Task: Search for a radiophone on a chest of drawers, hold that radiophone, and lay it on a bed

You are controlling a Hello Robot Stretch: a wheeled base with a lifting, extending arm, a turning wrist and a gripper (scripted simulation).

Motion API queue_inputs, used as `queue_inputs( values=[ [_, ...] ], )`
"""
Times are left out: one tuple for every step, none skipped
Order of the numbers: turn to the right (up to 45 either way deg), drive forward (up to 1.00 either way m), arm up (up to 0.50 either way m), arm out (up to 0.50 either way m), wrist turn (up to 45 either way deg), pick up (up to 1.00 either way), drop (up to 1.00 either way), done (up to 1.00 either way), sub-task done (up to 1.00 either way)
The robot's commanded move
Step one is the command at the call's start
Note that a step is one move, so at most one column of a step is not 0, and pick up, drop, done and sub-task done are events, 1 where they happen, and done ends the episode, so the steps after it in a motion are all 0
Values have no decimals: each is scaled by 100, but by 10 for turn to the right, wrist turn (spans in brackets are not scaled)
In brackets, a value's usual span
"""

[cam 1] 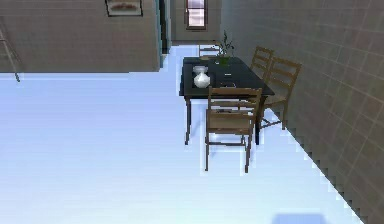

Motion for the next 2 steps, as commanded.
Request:
queue_inputs(
  values=[
    [0, 40, 0, 0, 0, 0, 0, 0, 0],
    [-300, 0, 0, 0, 0, 0, 0, 0, 0]
  ],
)
